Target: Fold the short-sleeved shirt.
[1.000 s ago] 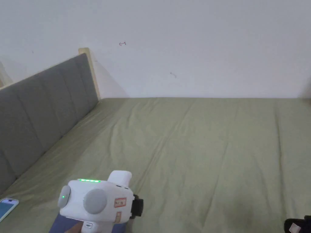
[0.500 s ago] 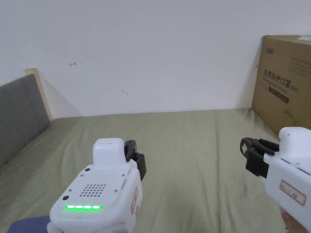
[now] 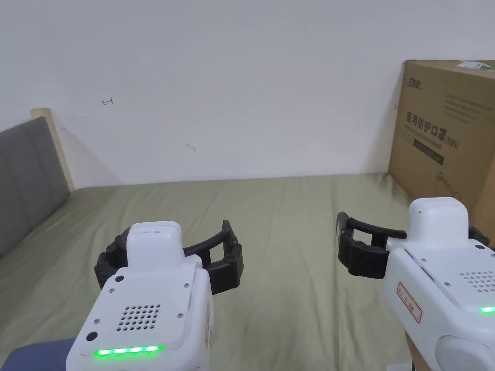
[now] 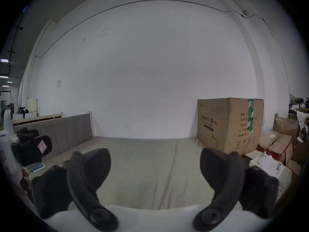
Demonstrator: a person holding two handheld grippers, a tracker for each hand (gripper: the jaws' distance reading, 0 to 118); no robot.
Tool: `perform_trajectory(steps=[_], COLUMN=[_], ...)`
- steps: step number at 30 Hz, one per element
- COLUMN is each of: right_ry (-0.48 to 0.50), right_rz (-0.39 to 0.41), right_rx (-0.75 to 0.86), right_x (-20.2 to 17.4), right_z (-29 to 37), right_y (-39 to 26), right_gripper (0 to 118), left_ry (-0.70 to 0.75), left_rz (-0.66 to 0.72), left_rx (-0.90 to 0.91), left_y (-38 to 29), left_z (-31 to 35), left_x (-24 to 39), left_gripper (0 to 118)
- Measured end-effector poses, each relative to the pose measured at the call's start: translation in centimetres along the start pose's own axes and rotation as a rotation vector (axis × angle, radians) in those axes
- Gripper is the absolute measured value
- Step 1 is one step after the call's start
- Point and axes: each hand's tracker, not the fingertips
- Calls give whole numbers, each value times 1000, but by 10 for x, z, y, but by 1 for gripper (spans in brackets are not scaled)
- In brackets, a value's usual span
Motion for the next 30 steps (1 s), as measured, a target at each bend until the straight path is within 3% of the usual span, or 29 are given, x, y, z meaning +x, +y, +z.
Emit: perform_trajectory(steps=[14, 30], right_ry=[-26, -22], right_rz=[53, 32], right_rx=[-15, -38], right_x=[-5, -8], right_z=[1, -3], right_y=[-8, -9], right_gripper=[117, 117], left_ry=[-10, -71], left_rz=[-44, -9], left_rx=[-17, -53], left_y=[4, 0], left_z=[-1, -1], left_x=[-2, 4], left_gripper=[113, 113])
